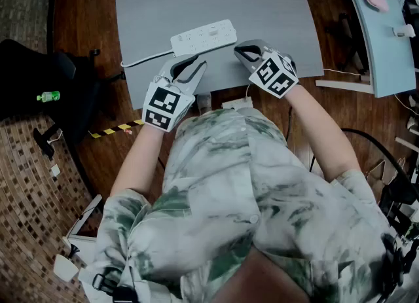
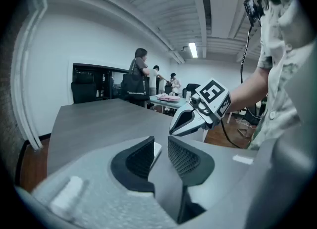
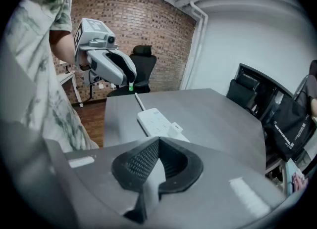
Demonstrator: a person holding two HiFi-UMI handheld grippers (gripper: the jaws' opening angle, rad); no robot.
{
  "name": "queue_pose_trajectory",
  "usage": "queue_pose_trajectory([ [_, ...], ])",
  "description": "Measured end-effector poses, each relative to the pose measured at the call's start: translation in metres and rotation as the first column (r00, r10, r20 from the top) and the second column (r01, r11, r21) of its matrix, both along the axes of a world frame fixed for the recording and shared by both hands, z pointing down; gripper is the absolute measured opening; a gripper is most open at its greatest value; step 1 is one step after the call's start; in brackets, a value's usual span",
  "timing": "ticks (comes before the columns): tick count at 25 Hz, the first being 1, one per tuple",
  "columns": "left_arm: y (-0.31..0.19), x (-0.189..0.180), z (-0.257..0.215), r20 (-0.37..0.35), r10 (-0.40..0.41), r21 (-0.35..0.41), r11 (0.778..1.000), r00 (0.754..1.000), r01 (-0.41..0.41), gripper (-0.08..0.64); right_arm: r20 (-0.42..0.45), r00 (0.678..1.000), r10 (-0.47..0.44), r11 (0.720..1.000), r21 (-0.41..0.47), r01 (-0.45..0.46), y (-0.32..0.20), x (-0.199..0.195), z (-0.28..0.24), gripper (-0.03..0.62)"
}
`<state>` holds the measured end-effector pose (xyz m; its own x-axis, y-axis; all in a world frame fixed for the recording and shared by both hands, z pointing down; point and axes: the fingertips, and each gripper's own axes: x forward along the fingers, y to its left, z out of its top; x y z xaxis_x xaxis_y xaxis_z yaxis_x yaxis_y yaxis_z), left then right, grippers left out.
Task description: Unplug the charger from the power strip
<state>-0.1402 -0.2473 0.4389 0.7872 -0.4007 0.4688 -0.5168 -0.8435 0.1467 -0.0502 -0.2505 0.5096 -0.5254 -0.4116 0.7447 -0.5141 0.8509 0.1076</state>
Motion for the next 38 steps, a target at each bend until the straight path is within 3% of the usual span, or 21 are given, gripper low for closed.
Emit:
queue_pose_trajectory([
  [3,-0.043,0.004,0.025,0.066,0.021,0.032,0.999,0.998,-0.023,0.092,-0.033,0.999,-0.001,1.000,-0.006,0.000,-0.041,-0.007,0.026,0.008],
  [8,-0.081,0.029,0.067,0.122,0.114,-0.026,0.993,0.986,-0.112,0.138,-0.093,0.995,0.043,0.998,-0.041,-0.047,-0.074,-0.003,0.070,0.008],
  [11,-0.101,0.045,0.089,0.166,0.156,-0.038,0.988,0.974,-0.152,0.154,-0.085,0.994,0.071,0.996,-0.046,-0.075,-0.087,-0.003,0.084,0.008],
  [14,-0.109,0.061,0.110,0.230,0.223,-0.030,0.975,0.947,-0.222,0.161,-0.080,0.993,0.085,0.995,-0.050,-0.089,-0.091,-0.005,0.091,0.008],
  [17,-0.106,0.075,0.131,0.302,0.299,-0.040,0.953,0.905,-0.302,0.161,-0.075,0.994,0.083,0.995,-0.047,-0.086,-0.088,-0.003,0.095,0.005],
  [20,-0.103,0.079,0.145,0.332,0.329,-0.055,0.942,0.884,-0.330,0.153,-0.047,0.994,0.101,0.993,-0.057,-0.103,-0.087,-0.003,0.093,-0.003],
  [22,-0.103,0.078,0.148,0.336,0.327,-0.050,0.943,0.883,-0.330,0.109,-0.047,0.994,0.101,0.992,-0.066,-0.104,-0.087,-0.004,0.093,-0.003],
  [34,-0.098,0.076,0.145,0.342,0.334,-0.039,0.939,0.879,-0.342,0.106,-0.137,0.988,0.064,0.990,-0.112,-0.079,-0.081,-0.008,0.095,-0.005],
  [38,-0.099,0.075,0.145,0.318,0.335,-0.083,0.942,0.887,-0.326,0.106,-0.177,0.983,0.052,0.993,-0.100,-0.070,-0.082,-0.008,0.096,-0.005],
])
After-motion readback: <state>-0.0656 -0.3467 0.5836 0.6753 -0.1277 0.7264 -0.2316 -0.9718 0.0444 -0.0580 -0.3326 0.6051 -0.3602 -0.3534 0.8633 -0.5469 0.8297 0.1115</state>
